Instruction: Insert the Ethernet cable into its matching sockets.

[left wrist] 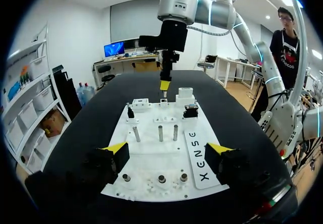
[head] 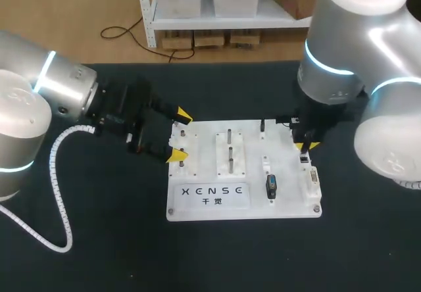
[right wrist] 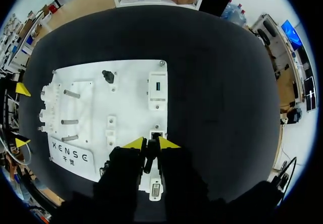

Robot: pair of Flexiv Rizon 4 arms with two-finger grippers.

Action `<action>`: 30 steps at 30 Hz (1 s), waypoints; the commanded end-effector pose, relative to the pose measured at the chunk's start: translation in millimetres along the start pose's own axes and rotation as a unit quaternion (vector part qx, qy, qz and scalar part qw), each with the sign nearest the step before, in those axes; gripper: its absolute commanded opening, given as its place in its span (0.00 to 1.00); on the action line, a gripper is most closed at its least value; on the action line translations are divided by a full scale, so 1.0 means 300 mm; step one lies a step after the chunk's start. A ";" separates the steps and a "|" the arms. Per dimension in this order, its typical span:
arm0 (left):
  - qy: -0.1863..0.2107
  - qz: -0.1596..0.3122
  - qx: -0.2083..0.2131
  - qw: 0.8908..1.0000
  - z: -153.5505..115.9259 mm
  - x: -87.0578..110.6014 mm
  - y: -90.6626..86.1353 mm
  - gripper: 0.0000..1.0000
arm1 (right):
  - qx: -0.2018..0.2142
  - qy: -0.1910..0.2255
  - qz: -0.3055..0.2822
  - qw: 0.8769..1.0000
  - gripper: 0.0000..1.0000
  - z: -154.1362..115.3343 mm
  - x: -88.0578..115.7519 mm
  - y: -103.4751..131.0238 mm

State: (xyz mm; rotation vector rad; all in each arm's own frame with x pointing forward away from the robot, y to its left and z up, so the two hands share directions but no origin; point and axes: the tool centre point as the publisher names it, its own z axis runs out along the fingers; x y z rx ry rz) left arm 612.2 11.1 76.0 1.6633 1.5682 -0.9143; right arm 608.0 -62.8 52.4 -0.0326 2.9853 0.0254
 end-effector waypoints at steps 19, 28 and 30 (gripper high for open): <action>-0.002 0.001 -0.002 1.000 0.001 0.004 -0.003 1.00 | -0.003 0.013 -0.007 1.000 0.00 0.044 -0.001 -0.018; -0.002 0.001 -0.002 1.000 0.001 0.004 -0.003 1.00 | -0.005 0.016 -0.010 1.000 0.00 0.057 -0.002 -0.020; -0.002 0.001 -0.002 1.000 0.001 0.004 -0.003 1.00 | -0.006 0.017 -0.010 1.000 0.00 0.060 -0.002 -0.021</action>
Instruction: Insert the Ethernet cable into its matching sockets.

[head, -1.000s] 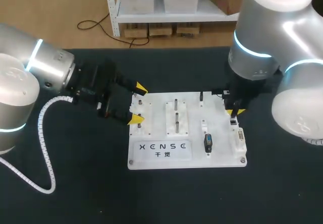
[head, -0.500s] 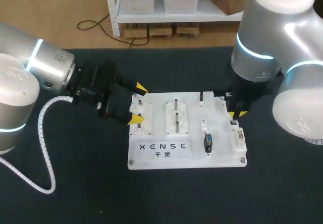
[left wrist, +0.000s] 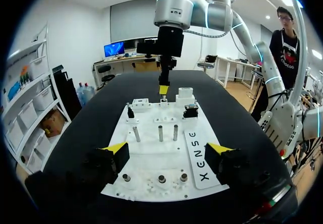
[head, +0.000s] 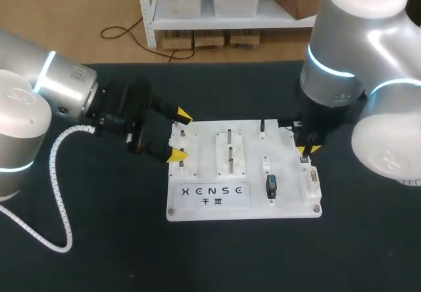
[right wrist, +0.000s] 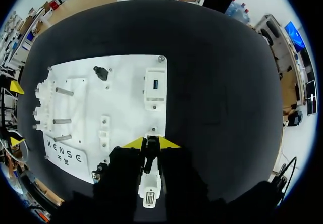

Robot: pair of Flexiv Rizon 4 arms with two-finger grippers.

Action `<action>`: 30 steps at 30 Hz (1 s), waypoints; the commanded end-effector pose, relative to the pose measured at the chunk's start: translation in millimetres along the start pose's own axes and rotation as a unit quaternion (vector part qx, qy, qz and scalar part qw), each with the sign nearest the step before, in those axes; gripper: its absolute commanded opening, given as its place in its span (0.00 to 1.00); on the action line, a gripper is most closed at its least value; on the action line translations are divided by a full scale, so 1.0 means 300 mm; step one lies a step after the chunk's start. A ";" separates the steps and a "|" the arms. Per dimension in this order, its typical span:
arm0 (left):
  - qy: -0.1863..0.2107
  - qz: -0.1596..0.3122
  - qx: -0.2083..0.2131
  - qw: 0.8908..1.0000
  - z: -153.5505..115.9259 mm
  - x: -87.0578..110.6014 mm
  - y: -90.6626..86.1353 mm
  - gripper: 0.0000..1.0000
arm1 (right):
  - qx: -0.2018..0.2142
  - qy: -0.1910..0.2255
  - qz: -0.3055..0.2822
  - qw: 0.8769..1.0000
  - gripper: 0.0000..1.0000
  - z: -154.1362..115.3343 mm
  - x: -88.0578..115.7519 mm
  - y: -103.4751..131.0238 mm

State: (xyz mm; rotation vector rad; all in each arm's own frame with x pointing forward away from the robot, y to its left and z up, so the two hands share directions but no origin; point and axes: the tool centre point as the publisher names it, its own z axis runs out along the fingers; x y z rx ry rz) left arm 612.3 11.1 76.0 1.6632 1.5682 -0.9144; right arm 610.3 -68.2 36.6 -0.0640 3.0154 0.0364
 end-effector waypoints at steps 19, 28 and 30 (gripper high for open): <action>-0.002 0.001 -0.002 1.000 0.001 0.004 -0.003 1.00 | -0.006 0.004 -0.002 1.000 0.00 0.028 -0.001 -0.013; -0.002 0.001 -0.002 1.000 0.001 0.004 -0.003 1.00 | -0.007 0.008 -0.005 1.000 0.00 0.043 -0.002 -0.013; -0.002 0.001 -0.002 1.000 0.001 0.004 -0.003 1.00 | -0.008 0.009 -0.006 1.000 0.00 0.049 -0.002 -0.011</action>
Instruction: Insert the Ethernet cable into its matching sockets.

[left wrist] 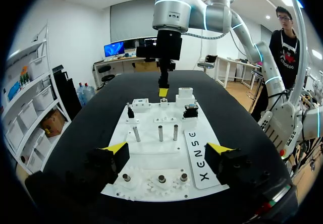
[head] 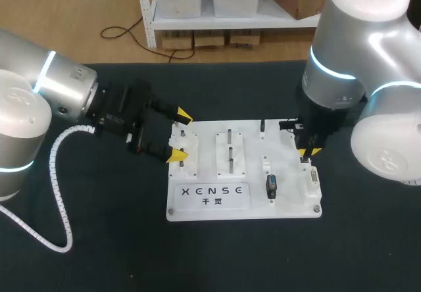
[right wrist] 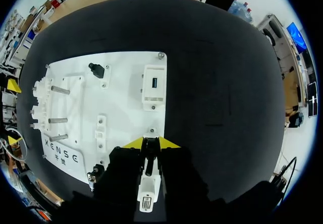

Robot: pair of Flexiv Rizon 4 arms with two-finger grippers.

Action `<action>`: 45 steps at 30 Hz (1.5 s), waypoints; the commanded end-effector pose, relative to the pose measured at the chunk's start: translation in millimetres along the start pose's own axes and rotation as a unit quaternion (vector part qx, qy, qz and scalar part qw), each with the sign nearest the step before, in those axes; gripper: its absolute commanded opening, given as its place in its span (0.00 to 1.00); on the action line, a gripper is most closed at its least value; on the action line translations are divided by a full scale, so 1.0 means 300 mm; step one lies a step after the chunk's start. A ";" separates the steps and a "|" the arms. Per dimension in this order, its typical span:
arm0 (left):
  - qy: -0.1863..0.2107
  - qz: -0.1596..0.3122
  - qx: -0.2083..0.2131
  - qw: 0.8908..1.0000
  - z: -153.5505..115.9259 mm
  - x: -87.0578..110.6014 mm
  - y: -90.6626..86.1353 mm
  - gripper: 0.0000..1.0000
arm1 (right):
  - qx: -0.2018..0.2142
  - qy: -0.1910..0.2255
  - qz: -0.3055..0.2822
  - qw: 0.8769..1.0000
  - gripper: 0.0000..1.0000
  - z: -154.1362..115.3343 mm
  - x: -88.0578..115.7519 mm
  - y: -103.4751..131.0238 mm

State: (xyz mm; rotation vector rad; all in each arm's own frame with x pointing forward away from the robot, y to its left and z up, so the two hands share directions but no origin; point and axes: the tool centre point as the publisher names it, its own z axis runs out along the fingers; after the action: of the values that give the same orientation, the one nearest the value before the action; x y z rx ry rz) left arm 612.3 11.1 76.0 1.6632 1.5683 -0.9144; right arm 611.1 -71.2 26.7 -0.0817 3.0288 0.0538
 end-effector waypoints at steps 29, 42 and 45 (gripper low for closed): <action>-0.002 0.001 -0.002 1.000 0.001 0.004 -0.003 1.00 | 0.007 -0.001 -0.005 1.000 0.00 0.030 -0.007 -0.004; -0.002 0.001 -0.002 1.000 0.001 0.004 -0.003 1.00 | -0.002 -0.005 -0.009 1.000 1.00 0.009 -0.008 0.001; -0.002 0.001 -0.002 1.000 0.001 0.004 -0.003 1.00 | -0.002 -0.005 -0.009 1.000 1.00 0.009 -0.008 0.001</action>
State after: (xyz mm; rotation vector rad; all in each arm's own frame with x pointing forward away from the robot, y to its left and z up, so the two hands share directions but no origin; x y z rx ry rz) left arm 612.2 11.1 76.0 1.6633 1.5684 -0.9143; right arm 614.6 -69.8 24.4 -0.1092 3.0214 0.0583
